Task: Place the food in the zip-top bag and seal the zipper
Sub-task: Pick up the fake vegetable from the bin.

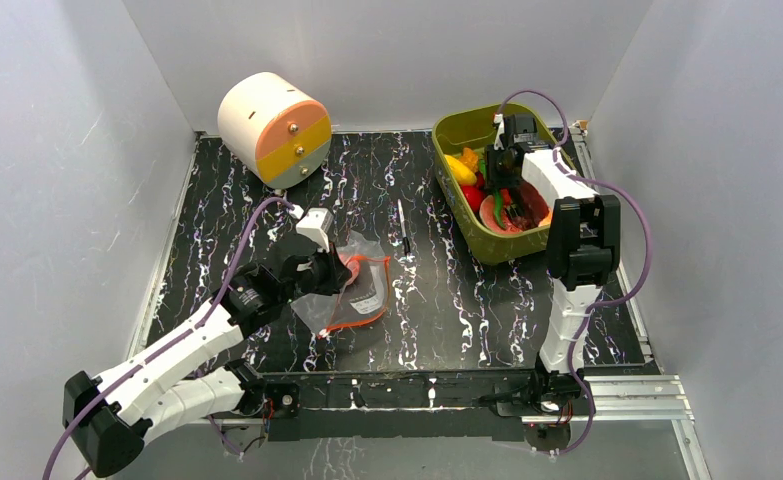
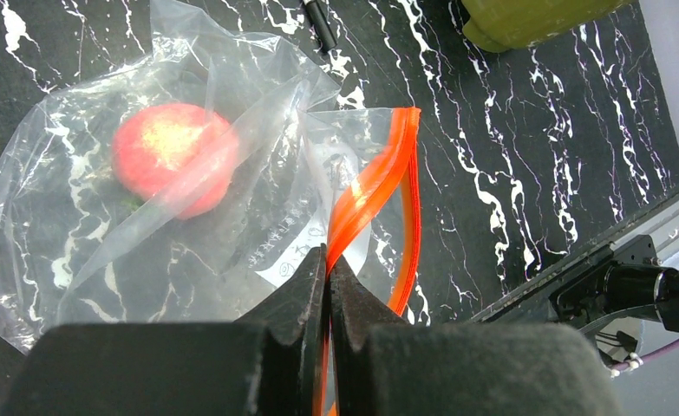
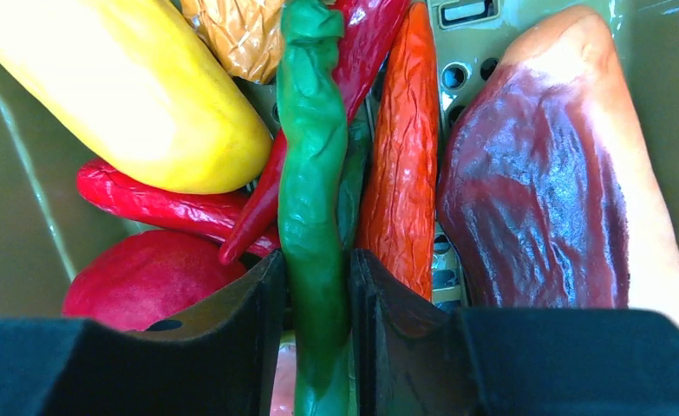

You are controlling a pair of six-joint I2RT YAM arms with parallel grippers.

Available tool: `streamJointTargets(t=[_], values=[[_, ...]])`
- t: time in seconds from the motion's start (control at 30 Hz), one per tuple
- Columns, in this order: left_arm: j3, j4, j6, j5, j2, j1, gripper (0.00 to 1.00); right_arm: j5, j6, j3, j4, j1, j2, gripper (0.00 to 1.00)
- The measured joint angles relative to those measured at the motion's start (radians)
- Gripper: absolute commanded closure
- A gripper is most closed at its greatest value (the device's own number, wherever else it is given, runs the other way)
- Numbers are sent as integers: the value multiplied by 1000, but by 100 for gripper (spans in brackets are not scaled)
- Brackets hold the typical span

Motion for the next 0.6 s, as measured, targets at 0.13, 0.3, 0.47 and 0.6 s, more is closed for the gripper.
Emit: streamJointTargets(t=[0.13, 0.3, 0.47, 0.6], values=[[0, -2, -4, -18, 1, 0, 100, -1, 11, 37, -50, 0, 0, 74], [3, -12, -1, -35, 1, 0, 100, 12, 33, 72, -95, 2, -3, 78], [6, -21, 3, -47, -4, 0, 100, 51, 57, 72, -141, 2, -20, 81], [6, -23, 4, -52, -19, 0, 100, 84, 82, 72, -178, 2, -71, 81]])
